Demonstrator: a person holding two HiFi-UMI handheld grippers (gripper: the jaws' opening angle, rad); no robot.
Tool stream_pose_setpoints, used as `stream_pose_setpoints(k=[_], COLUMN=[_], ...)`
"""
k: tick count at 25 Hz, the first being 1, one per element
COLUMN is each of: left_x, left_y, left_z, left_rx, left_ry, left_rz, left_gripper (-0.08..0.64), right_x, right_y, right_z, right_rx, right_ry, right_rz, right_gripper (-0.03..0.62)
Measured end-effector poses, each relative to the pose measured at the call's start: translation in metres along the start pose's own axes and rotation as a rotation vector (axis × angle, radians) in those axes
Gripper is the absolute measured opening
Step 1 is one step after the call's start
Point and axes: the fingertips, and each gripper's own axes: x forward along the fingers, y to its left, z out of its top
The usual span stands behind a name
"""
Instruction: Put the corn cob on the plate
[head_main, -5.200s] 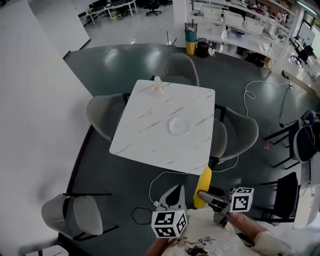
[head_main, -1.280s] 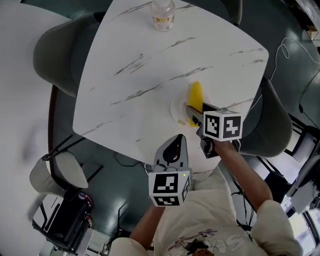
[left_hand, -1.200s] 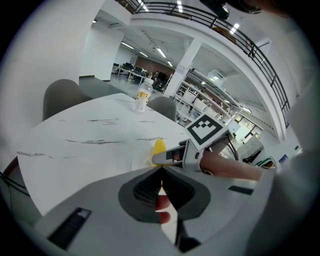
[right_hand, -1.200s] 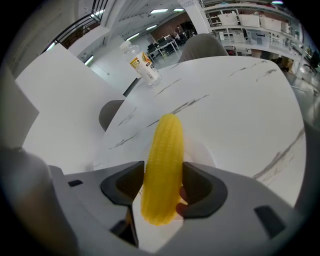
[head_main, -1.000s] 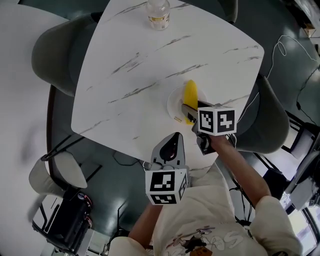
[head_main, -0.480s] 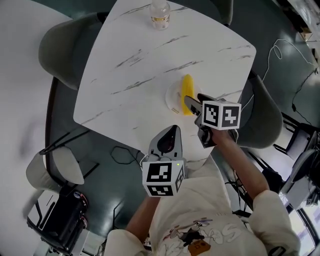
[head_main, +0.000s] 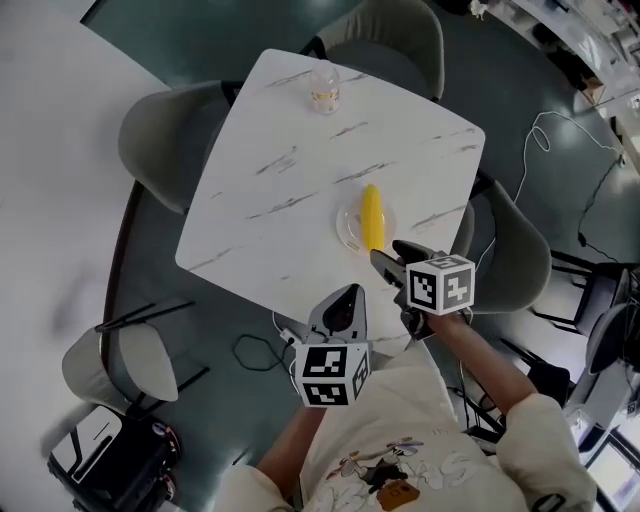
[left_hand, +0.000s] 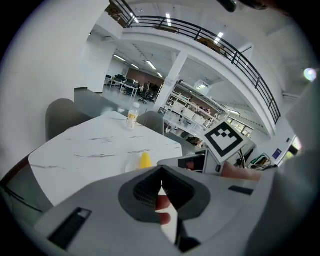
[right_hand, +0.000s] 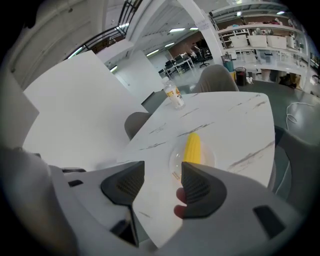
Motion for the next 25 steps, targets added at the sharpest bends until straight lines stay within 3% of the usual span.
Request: stream_pose_setpoints(k=[6,8,12,14,17,25], left_x=[-0.035,-0.050,-0.071,-0.080,-0.096,-0.135], left_y=[-0.016,-0.022,-0.028,-0.026,-0.029,-0.053], left_z=[-0.004,-0.009,-0.019,-0.026,-0.037,-0.053], left_rx=[0.040,0.047,0.049,0.045,0.030,0.058], left_ry=[-0.027,-0.035,-0.055,-0.058,-0.060,-0.083], left_rz=[-0.025,-0.029,-0.039,-0.043,-0.051,-0.105], left_gripper=[0.011,0.011,0.011,0.011,0.011,0.011], right_x=[-0.038,-0.052,-0.072,-0.080,-0.097,-0.147], right_y=[0.045,0.057,0.081,0.091,0.105,0.145], right_z=[-0.021,-0.030,-0.041,-0.045,-0.054,-0.083], right_rx=[-0.066,-0.074,-0.105,-0.115,-0.124,-0.153], right_ry=[-0.051,-0.074,-0.111,-0.137,-0.175,-0.253], right_rz=[0.067,0.085,0.131,0.141,0.154,0.201], right_gripper=[0.233,0.170,0.167,0.098,0.049,0.025])
